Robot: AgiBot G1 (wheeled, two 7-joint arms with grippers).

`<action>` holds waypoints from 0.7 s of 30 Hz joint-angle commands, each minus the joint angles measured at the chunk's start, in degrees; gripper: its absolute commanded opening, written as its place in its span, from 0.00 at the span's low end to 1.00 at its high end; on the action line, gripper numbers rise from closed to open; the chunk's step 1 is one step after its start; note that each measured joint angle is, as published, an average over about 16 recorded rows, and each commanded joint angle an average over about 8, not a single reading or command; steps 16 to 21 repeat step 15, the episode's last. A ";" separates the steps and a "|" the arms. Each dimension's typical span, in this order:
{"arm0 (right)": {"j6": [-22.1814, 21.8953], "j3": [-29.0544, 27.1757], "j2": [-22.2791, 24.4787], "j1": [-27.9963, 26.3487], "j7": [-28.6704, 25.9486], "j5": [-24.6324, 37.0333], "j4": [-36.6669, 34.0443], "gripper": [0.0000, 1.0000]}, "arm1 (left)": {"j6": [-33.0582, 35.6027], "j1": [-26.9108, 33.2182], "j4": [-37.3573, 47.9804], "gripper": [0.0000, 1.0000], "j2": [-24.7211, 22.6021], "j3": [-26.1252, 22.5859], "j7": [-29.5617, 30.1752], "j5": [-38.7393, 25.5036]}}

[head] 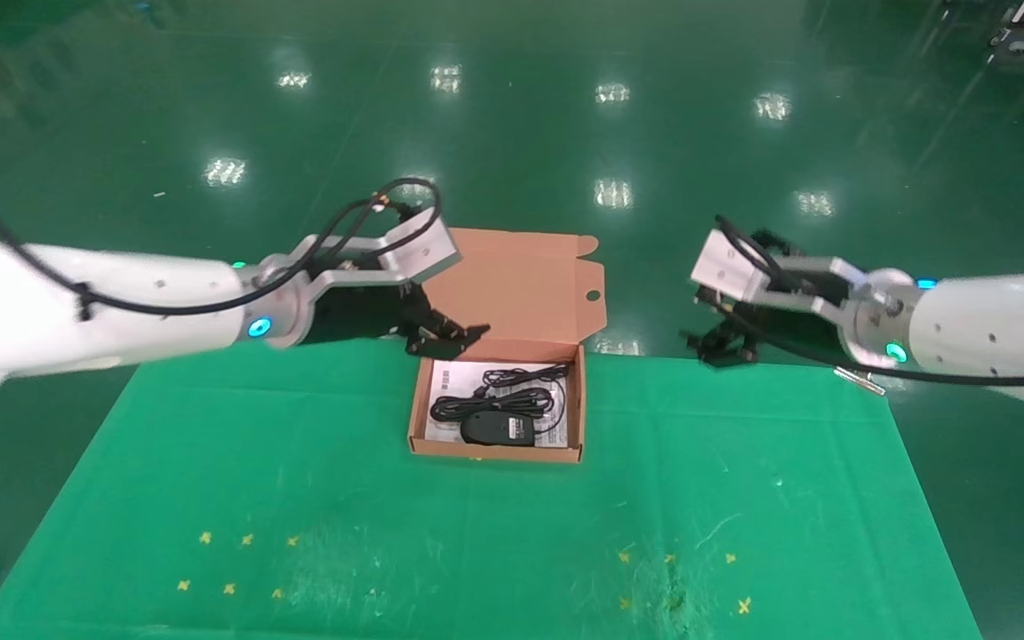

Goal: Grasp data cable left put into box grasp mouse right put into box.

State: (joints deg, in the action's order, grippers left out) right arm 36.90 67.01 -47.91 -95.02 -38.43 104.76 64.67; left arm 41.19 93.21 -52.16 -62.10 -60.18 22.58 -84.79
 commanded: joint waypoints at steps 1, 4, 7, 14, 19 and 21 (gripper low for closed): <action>1.97 -2.06 0.52 1.35 1.12 -2.55 0.36 1.00 | 1.89 -1.35 -0.91 1.00 1.15 1.88 -0.50 1.83; 4.96 -5.19 1.31 3.40 2.82 -6.40 0.91 1.00 | 4.76 -3.38 -2.29 1.00 2.90 4.72 -1.26 4.59; 7.96 -8.32 2.10 5.46 4.51 -10.26 1.45 1.00 | 7.63 -5.43 -3.67 1.00 4.64 7.57 -2.03 7.36; 13.92 -14.55 3.68 9.55 7.90 -17.95 2.54 1.00 | 13.35 -9.49 -6.43 1.00 8.12 13.25 -3.55 12.88; 14.40 -15.05 3.80 9.87 8.17 -18.56 2.63 1.00 | 13.80 -9.82 -6.64 1.00 8.40 13.70 -3.67 13.32; 14.40 -15.05 3.80 9.87 8.17 -18.56 2.63 1.00 | 13.80 -9.82 -6.64 1.00 8.40 13.70 -3.67 13.32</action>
